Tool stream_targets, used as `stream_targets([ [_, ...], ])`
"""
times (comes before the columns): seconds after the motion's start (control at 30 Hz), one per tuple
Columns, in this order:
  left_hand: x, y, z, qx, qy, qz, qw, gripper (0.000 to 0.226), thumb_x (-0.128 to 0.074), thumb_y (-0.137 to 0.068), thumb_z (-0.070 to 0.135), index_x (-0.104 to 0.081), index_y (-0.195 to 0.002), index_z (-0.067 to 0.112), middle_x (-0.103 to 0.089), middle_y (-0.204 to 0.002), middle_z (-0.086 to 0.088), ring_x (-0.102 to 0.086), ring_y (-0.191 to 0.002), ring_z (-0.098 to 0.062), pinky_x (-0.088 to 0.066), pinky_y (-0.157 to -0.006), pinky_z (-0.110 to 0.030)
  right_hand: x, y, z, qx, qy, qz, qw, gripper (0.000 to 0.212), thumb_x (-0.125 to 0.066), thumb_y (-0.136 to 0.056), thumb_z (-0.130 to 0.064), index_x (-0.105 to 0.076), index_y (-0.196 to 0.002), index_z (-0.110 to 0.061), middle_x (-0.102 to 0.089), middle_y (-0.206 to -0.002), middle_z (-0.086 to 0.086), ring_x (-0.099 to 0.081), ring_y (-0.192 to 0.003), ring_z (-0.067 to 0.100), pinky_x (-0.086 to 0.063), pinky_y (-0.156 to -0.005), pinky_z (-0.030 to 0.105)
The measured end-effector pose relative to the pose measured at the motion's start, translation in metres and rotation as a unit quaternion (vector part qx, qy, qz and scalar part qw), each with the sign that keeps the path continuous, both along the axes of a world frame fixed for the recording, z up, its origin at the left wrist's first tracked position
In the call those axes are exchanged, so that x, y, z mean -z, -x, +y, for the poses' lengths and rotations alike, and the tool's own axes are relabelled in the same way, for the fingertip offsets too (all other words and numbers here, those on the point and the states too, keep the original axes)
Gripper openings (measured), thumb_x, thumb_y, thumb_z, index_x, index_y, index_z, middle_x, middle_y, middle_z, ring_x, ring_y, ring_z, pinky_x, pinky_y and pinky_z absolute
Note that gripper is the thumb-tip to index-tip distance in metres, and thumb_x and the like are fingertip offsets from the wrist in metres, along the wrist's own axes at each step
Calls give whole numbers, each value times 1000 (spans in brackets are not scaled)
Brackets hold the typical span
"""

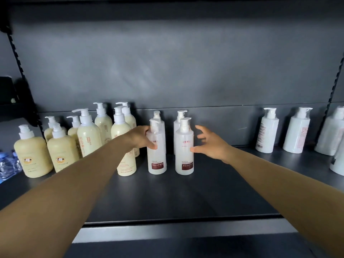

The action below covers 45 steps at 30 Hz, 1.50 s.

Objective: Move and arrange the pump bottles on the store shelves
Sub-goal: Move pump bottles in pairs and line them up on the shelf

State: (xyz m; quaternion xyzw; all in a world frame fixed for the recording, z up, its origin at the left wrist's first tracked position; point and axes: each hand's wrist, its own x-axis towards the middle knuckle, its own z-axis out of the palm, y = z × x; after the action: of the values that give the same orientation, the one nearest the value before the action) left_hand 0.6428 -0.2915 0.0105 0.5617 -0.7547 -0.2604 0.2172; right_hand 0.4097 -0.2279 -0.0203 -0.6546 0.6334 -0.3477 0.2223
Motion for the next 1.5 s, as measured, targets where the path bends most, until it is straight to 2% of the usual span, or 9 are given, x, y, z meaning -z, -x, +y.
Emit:
stream_targets([
  [0.07,-12,6,16,-35,14,-113,993,82,-78,-74,19,-34,-143,6,-46,-142,-8,-45,-129,-25,-37,-107,-33,-11,24,13,-4,-20,89,996,83,-71,-83,-28,-21,-149,-30,-34,-150,2,-38,-134,18,-34,-98,25],
  [0.17,-26,25,49,-76,15,-267,961,82,-76,-75,32,-36,-141,5,-50,-137,-9,-51,-122,-26,-43,-99,-32,-31,62,40,-12,-54,228,972,79,-68,-84,-35,-23,-149,-30,-28,-153,-2,-34,-137,19,-32,-98,27],
  [0.27,-36,52,80,-87,-15,-331,939,87,-75,-74,41,-33,-143,9,-47,-140,-8,-58,-103,-27,-49,-95,-34,-45,99,67,-15,-76,316,946,80,-69,-83,-39,-24,-149,-28,-28,-153,-1,-32,-138,20,-32,-104,29],
  [0.43,-44,104,119,-51,-9,-308,950,91,-75,-75,40,-25,-148,22,-34,-150,1,-42,-132,-24,-40,-107,-37,-55,151,99,-17,-80,361,929,84,-72,-79,-41,-27,-147,-27,-33,-150,0,-37,-135,20,-35,-100,28],
  [0.73,-52,172,165,-39,24,-369,928,92,-72,-74,47,-22,-148,28,-32,-152,3,-38,-135,-24,-37,-109,-38,-59,197,151,-2,-78,367,927,87,-72,-78,-42,-23,-148,-28,-33,-150,-2,-39,-133,20,-37,-101,29],
  [0.87,-52,190,179,-21,35,-375,926,89,-71,-77,45,-22,-149,25,-32,-151,2,-37,-136,-23,-35,-110,-35,-55,209,176,5,-81,345,935,86,-72,-78,-40,-24,-148,-26,-38,-146,0,-43,-129,21,-37,-94,26],
  [1.1,-36,220,191,24,14,-323,946,97,-79,-67,44,-27,-146,24,-35,-149,0,-40,-134,-25,-37,-109,-40,-52,244,218,28,-80,330,940,82,-73,-80,-33,-27,-147,-20,-37,-147,2,-39,-132,21,-33,-97,25],
  [1.27,-30,256,199,60,23,-311,948,88,-74,-76,39,-26,-147,22,-35,-149,2,-37,-136,-21,-32,-112,-32,-58,285,233,60,-81,319,942,85,-74,-79,-33,-26,-148,-21,-34,-151,2,-36,-135,22,-33,-106,31],
  [1.5,-42,327,191,80,34,-283,955,87,-74,-77,38,-25,-147,23,-34,-150,1,-39,-135,-22,-33,-111,-35,-73,360,234,93,-52,319,942,83,-75,-77,-37,-29,-145,-24,-38,-148,1,-40,-133,23,-36,-106,33],
])
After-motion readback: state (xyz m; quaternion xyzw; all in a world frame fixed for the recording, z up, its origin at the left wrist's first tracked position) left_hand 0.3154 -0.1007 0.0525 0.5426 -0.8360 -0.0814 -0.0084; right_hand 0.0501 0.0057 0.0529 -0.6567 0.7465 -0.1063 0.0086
